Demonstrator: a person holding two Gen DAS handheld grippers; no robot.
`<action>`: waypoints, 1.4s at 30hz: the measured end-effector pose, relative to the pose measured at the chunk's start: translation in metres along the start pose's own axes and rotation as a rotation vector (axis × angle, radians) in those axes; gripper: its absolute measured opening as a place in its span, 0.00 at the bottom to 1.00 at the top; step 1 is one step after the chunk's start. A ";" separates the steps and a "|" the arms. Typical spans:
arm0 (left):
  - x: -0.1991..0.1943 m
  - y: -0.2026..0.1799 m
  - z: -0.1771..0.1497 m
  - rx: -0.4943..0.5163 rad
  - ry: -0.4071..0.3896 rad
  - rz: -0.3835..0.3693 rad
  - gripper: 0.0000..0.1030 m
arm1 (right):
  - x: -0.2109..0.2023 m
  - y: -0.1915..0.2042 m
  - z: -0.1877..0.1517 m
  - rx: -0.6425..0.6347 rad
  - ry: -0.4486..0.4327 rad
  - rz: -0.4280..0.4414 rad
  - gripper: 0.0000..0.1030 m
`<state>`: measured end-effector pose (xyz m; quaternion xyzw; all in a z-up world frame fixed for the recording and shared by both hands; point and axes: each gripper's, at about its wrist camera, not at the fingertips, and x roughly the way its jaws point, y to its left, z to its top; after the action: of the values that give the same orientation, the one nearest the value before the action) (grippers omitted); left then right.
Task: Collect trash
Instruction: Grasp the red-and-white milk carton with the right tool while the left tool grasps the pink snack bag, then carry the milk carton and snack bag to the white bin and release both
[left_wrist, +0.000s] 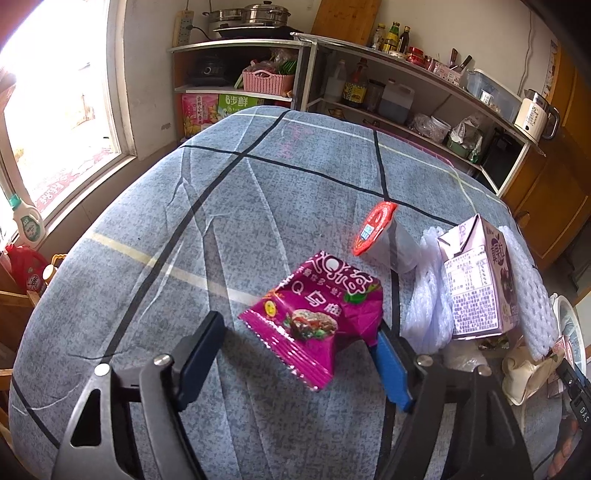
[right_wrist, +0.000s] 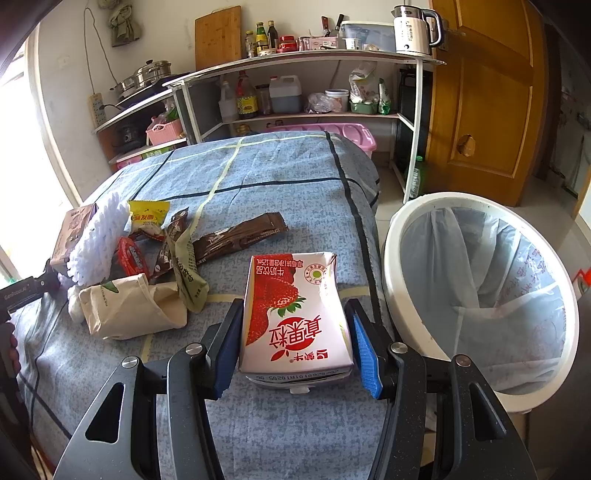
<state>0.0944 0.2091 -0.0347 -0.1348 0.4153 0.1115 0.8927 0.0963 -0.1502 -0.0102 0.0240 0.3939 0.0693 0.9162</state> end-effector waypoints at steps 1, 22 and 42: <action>-0.001 -0.001 0.000 0.003 -0.001 -0.003 0.70 | 0.000 0.000 0.000 -0.001 0.001 0.000 0.53; -0.009 -0.007 -0.006 0.010 -0.019 -0.058 0.43 | -0.005 -0.005 -0.002 0.019 -0.013 0.034 0.53; 0.002 -0.012 0.008 0.035 -0.050 -0.020 0.44 | -0.002 -0.002 -0.001 0.009 -0.007 0.016 0.53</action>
<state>0.1054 0.2008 -0.0296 -0.1204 0.3935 0.0985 0.9061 0.0945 -0.1527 -0.0091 0.0314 0.3909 0.0750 0.9168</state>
